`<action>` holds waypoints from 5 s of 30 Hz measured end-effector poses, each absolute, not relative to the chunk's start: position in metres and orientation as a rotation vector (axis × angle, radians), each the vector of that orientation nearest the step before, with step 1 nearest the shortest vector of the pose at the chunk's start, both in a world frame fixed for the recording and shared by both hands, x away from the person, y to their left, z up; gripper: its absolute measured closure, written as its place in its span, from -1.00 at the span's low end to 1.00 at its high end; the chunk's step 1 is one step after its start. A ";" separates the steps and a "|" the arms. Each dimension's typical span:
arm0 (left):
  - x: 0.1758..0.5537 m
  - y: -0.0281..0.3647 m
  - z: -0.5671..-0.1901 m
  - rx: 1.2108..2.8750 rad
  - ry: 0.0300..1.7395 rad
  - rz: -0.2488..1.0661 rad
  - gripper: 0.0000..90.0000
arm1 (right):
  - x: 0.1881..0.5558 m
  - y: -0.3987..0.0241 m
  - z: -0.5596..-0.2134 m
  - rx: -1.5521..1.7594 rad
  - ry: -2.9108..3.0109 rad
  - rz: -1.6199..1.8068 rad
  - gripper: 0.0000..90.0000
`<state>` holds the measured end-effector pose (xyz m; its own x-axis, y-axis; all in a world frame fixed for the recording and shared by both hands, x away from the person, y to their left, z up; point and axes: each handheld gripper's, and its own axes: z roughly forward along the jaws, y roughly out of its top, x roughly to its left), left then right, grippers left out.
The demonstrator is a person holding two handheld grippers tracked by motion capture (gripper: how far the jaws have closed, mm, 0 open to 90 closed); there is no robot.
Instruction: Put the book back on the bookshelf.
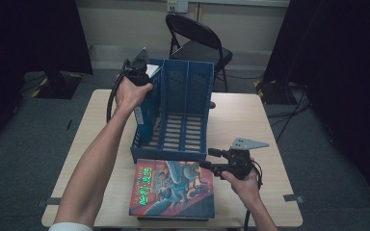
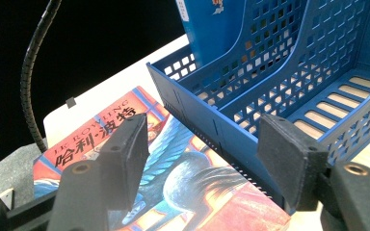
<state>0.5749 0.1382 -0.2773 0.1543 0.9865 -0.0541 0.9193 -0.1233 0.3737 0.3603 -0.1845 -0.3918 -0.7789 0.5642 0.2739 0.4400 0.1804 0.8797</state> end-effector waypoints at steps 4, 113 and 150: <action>0.574 0.135 -0.283 2.140 1.820 0.319 0.36 | 0.360 -0.184 -0.391 0.997 2.321 1.672 -0.22; 0.335 0.201 -0.429 2.004 1.076 0.218 0.41 | 0.364 -0.189 -0.435 1.087 2.332 1.359 0.51; 0.336 0.197 -0.441 1.949 1.021 0.070 0.35 | 0.344 -0.172 -0.438 0.983 2.514 1.390 0.51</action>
